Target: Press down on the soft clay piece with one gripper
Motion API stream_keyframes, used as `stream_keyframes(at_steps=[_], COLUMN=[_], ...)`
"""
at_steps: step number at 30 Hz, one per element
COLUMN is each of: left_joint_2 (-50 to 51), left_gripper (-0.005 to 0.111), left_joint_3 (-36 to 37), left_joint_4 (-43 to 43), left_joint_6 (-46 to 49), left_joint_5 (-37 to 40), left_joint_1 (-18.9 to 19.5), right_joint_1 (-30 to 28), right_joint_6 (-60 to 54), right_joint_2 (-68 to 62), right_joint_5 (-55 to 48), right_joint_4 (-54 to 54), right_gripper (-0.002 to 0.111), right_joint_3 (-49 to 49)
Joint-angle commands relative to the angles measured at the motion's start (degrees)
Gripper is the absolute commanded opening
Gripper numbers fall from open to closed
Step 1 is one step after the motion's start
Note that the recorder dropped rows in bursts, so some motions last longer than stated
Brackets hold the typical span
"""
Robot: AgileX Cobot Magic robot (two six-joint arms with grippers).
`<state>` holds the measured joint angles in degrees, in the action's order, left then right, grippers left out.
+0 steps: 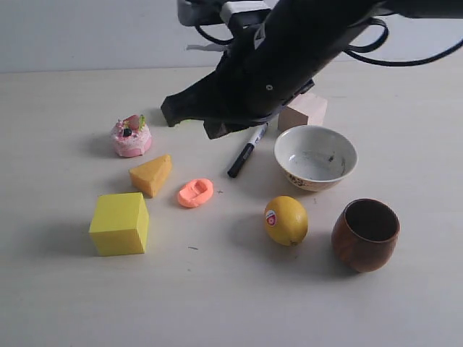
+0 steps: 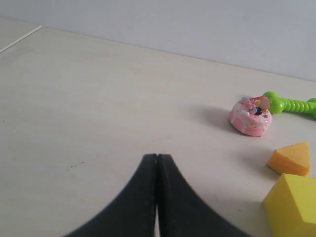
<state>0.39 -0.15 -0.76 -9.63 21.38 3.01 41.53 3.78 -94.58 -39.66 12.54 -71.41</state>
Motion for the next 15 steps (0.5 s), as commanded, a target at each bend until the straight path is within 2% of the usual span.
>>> stream_keyframes(at_steps=[1, 7, 15], left_joint_2=[-0.39, -0.39, -0.39], left_gripper=[0.000, 0.000, 0.000], left_joint_3=[0.15, 0.15, 0.15], left_joint_4=[0.35, 0.35, 0.35], left_joint_6=[0.17, 0.17, 0.17], left_joint_5=[-0.06, -0.06, -0.06], left_joint_1=[-0.28, -0.28, -0.28], right_joint_1=[-0.19, -0.19, -0.19], right_joint_6=[-2.29, -2.16, -2.80], right_joint_2=[7.32, 13.34, 17.13], right_joint_5=[3.98, 1.21, 4.54], right_joint_4=[6.42, 6.71, 6.25], right_gripper=[0.000, 0.000, 0.000], right_joint_3=[3.64, 3.64, 3.64])
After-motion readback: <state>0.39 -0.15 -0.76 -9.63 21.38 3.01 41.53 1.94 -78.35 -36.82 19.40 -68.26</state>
